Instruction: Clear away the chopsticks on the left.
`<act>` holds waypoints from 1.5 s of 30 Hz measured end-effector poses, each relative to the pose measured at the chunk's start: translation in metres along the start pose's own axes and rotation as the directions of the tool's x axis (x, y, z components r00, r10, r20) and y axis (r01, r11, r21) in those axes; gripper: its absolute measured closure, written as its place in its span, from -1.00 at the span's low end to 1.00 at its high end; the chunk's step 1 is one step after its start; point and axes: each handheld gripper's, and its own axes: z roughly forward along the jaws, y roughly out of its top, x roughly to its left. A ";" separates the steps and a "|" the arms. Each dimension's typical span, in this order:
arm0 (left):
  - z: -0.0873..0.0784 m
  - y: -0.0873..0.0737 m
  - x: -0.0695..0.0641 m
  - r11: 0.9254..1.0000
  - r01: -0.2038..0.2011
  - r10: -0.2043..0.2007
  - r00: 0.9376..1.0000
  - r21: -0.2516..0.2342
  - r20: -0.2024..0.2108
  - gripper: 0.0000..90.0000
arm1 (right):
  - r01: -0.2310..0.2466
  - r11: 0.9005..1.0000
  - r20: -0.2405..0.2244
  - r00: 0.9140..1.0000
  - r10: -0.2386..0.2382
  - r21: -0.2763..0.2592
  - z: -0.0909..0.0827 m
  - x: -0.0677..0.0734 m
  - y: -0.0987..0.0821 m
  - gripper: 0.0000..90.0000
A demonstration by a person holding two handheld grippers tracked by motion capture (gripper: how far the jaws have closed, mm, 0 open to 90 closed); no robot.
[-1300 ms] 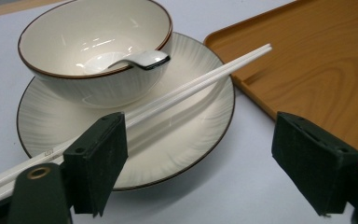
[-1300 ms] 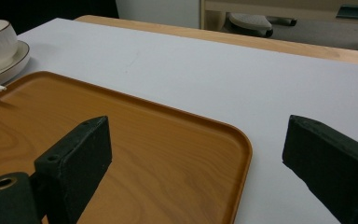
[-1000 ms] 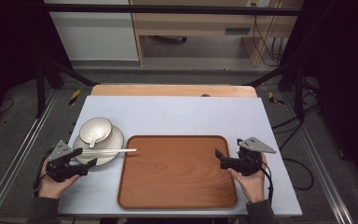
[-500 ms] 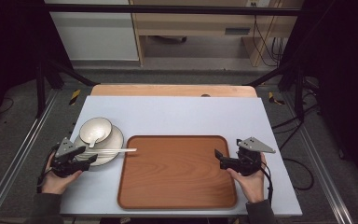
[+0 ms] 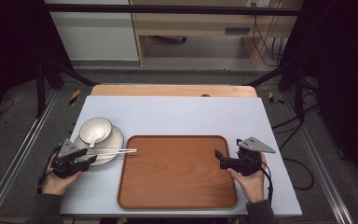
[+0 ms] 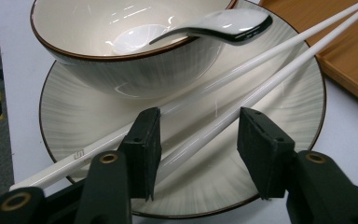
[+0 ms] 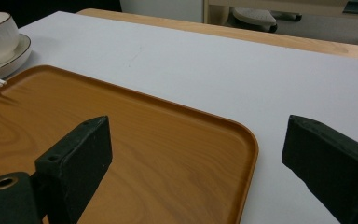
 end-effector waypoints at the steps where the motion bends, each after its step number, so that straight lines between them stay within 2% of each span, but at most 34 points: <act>1: 0.000 0.000 0.000 1.000 0.004 -0.004 1.000 -0.003 0.001 0.14 | 0.000 1.000 0.000 1.000 0.000 0.000 0.000 0.000 0.000 -0.81; 7: -0.002 0.000 -0.002 1.000 0.000 0.000 1.000 0.003 0.021 0.33 | 0.002 1.000 -0.002 1.000 -0.002 0.000 -0.001 0.000 0.000 -0.81; 15: -0.005 0.001 -0.005 1.000 -0.008 0.008 0.999 0.005 0.043 0.46 | -0.008 1.000 -0.002 1.000 0.008 0.002 0.000 -0.001 0.000 -0.81; 22: -0.007 0.001 -0.008 1.000 -0.017 0.016 0.999 0.018 0.043 0.63 | -0.001 1.000 0.000 1.000 0.001 0.008 0.000 -0.001 -0.001 -0.82; 33: -0.006 0.004 -0.015 0.999 0.006 -0.008 0.998 0.033 0.058 0.82 | -0.007 1.000 -0.001 1.000 0.007 0.011 0.001 -0.001 -0.001 -0.82; 41: -0.005 0.006 -0.017 0.999 0.029 -0.031 0.998 0.043 0.061 0.83 | -0.008 1.000 -0.002 1.000 0.008 0.010 0.000 -0.001 -0.001 -0.82; 45: -0.002 0.010 -0.019 0.998 0.054 -0.057 0.996 0.034 0.072 0.74 | -0.007 1.000 -0.002 1.000 0.007 0.010 0.000 -0.002 -0.001 -0.82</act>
